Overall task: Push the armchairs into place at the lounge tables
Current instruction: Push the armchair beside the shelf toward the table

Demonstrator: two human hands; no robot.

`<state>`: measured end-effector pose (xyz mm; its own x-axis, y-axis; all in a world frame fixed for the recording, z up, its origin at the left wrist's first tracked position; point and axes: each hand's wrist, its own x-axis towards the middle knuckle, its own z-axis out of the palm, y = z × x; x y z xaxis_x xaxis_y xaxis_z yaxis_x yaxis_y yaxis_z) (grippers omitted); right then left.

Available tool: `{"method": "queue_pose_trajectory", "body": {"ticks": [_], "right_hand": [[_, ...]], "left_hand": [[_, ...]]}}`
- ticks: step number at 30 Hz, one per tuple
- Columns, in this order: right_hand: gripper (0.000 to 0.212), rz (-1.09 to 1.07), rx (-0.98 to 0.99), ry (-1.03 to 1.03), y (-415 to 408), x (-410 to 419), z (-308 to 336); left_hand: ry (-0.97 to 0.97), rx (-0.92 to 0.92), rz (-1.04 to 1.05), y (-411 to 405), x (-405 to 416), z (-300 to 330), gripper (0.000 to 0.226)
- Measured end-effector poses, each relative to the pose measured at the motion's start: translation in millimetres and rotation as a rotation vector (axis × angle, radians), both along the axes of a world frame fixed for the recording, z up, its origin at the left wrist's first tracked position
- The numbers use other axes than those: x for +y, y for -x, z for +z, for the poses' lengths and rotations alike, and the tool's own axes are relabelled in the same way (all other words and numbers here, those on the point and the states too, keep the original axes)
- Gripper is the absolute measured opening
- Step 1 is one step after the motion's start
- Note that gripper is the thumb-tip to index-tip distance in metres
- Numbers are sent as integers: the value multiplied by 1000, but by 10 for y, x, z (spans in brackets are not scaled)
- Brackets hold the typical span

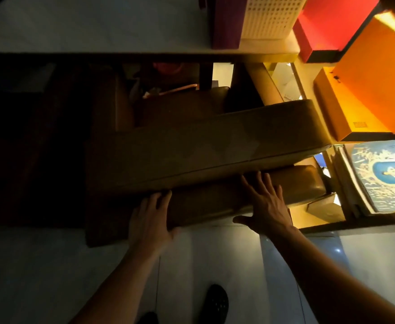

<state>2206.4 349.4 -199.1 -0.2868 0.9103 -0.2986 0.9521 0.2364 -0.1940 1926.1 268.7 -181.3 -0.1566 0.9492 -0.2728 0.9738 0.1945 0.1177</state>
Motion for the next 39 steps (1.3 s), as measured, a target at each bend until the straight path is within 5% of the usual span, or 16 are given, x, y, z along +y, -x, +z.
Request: {"method": "queue_pose_trajectory", "body": {"ticks": [13,27,39], "right_hand": [[103,-21,-125,-99,170,-300,-51],[96,-139,-166,14,1135,-1875,6],[100,-147,-193,90,1308,-1403,139]], "left_hand": [[7,-47,-18,164,-144,-58,85],[0,-66,-162,1211,-1199,-100,85],[-34,-90,-171,1313,-817,-100,87]]}}
